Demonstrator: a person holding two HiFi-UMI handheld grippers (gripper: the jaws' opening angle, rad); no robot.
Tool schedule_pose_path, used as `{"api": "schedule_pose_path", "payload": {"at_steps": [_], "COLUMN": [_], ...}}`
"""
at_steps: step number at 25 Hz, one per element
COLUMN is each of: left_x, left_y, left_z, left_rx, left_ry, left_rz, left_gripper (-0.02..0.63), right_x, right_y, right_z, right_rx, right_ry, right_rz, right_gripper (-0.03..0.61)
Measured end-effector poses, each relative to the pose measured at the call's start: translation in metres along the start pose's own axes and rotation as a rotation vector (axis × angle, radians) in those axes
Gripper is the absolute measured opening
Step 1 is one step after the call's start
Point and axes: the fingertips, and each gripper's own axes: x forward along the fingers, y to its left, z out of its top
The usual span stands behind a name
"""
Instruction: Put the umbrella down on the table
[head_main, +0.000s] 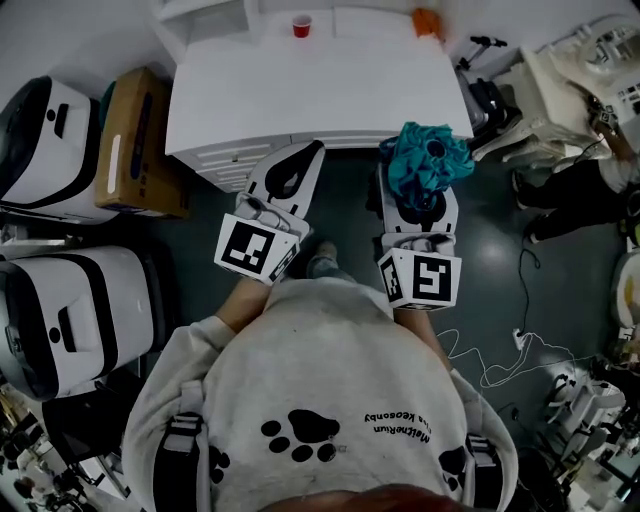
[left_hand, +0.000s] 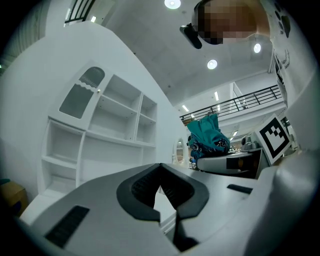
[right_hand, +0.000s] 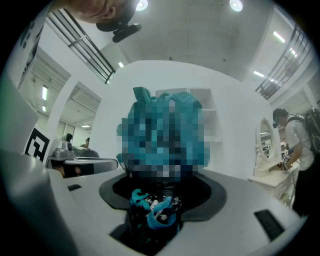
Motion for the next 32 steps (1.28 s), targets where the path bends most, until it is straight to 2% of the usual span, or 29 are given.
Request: {"api": "schedule_pose_path", "payload": {"at_steps": [7, 16, 22, 32], "left_x": [0.045, 0.077, 0.113, 0.199], "left_y": [0.008, 0.04, 0.084, 0.188], "left_z": [-0.004, -0.015, -0.016, -0.013], "left_rx": [0.003, -0.009, -0.011, -0.018], "left_ry": [0.019, 0.027, 0.019, 0.029], "left_rz": [0.016, 0.016, -0.006, -0.064], "left_gripper": [0.011, 0.011, 0.011, 0.011], "right_x": [0.038, 0.08, 0.133, 0.262], "right_y": [-0.037, -0.044, -0.048, -0.056], "right_z": [-0.003, -0.013, -0.013, -0.011], "right_rx": [0.016, 0.012, 0.003, 0.005], "right_ry": [0.015, 0.035, 0.034, 0.054], "right_rz": [0.022, 0.033, 0.013, -0.038], "right_gripper": [0.268, 0.268, 0.268, 0.268]}}
